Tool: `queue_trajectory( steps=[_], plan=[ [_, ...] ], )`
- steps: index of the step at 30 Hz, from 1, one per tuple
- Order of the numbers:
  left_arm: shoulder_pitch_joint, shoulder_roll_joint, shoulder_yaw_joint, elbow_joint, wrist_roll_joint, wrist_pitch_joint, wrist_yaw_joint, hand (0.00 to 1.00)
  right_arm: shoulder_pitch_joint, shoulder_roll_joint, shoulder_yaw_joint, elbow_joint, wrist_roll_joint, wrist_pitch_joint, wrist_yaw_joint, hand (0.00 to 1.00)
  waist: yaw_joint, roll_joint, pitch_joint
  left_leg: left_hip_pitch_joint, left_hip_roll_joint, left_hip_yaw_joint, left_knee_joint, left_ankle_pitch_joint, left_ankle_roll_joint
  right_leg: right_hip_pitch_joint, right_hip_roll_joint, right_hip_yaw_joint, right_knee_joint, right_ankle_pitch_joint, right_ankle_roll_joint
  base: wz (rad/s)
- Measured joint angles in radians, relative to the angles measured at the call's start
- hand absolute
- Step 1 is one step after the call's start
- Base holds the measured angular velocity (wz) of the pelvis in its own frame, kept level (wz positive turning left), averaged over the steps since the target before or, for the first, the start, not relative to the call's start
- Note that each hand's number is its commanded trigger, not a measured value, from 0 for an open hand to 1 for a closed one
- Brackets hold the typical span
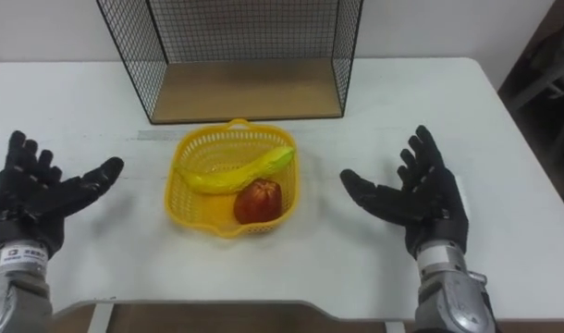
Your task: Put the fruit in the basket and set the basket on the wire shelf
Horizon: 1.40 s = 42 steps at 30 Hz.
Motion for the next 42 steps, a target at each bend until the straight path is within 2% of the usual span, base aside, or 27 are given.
queue_trajectory(
  steps=[8,12,15,21,26,30,37,42],
  plan=[
    [0.000,-0.004,-0.058,0.000,0.004,0.016,-0.099,0.00,-0.001,0.017,0.066,0.000,0.019,0.000,0.045,0.00,-0.001,-0.003,-0.0008,0.009,0.002,0.003,-0.006,0.000,0.000,-0.001,0.002,0.002,0.001,0.000,0.000,-0.01],
    [-0.002,-0.004,-0.078,0.006,0.004,0.015,-0.102,0.00,-0.005,0.017,0.090,0.001,0.020,0.000,0.047,0.00,-0.001,-0.006,0.0015,0.010,0.002,0.004,-0.005,0.000,0.000,-0.002,0.002,0.006,0.001,0.000,0.000,0.00],
    [-0.012,-0.004,-0.114,0.058,0.004,0.014,-0.102,0.00,-0.013,0.018,0.109,0.016,0.020,-0.001,0.051,0.00,-0.001,-0.008,0.0033,0.010,0.001,0.008,-0.006,0.000,0.000,-0.003,0.002,0.014,0.000,0.000,0.000,-0.04],
    [-0.012,-0.004,-0.141,0.085,0.004,0.014,-0.101,0.00,-0.035,0.019,0.111,0.043,0.023,-0.001,0.058,0.00,-0.001,-0.013,0.0067,0.004,0.003,0.011,-0.007,0.000,0.000,-0.005,0.004,0.014,0.002,0.001,-0.001,-0.01],
    [-0.020,-0.007,-0.164,0.102,0.003,0.014,-0.104,0.00,-0.070,0.022,0.136,0.047,0.098,-0.001,0.059,0.00,0.000,-0.012,0.0068,-0.008,0.005,0.016,-0.003,0.000,0.000,-0.024,0.004,0.021,0.011,0.001,-0.001,-0.01],
    [-0.026,-0.009,-0.167,0.125,0.003,0.012,-0.118,0.00,-0.089,0.029,0.147,0.063,0.110,-0.002,0.068,0.00,0.001,-0.012,0.0068,-0.004,0.005,0.018,-0.004,0.000,0.000,-0.023,0.004,0.025,0.010,0.001,-0.001,-0.03],
    [-0.051,-0.016,-0.166,0.174,0.004,-0.002,-0.133,0.00,-0.097,0.034,0.160,0.088,0.109,-0.003,0.079,0.00,0.001,-0.002,0.0122,-0.001,0.008,0.018,-0.004,0.000,0.000,-0.018,0.006,0.023,0.012,0.001,-0.001,0.00],
    [-0.052,-0.021,-0.165,0.183,0.005,-0.004,-0.145,0.00,-0.097,0.036,0.178,0.088,0.106,-0.003,0.088,0.00,0.003,0.005,0.0078,-0.002,0.009,0.022,-0.006,0.000,-0.001,-0.021,0.007,0.023,0.014,0.001,-0.002,0.00]
  ],
)
